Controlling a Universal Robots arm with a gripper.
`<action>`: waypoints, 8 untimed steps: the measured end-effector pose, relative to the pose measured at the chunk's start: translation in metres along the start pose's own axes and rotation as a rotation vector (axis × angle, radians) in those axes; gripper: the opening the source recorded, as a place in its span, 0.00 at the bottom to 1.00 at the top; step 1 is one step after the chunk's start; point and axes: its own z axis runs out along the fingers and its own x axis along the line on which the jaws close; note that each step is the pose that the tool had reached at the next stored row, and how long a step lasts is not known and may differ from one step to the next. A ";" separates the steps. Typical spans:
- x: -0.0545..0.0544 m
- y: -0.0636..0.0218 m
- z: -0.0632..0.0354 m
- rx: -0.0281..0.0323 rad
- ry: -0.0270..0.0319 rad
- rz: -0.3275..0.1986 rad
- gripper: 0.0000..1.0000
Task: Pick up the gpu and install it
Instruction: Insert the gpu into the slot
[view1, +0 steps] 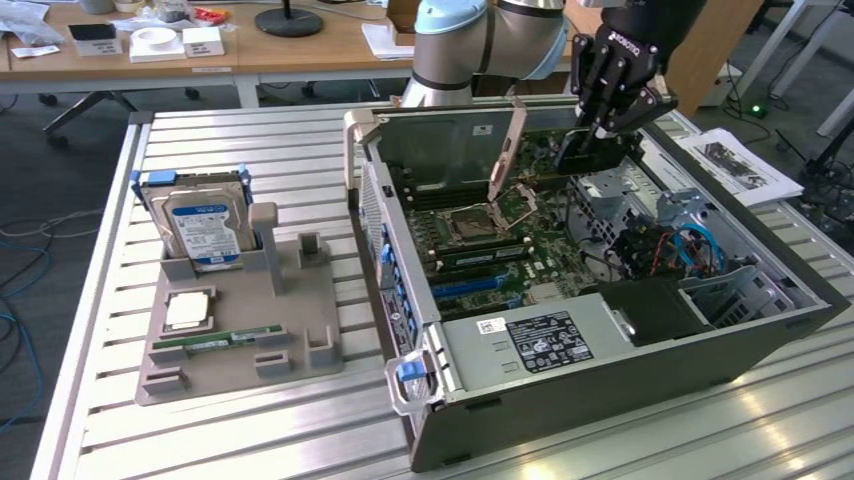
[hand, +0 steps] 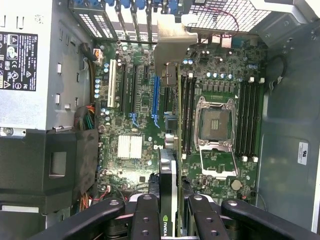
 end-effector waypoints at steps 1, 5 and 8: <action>0.000 0.0000 0.0001 0.0000 0.0000 0.000 0.27; 0.000 0.0000 0.0012 0.0001 -0.0002 0.000 0.27; 0.000 0.0000 0.0039 0.0000 0.0000 0.000 0.27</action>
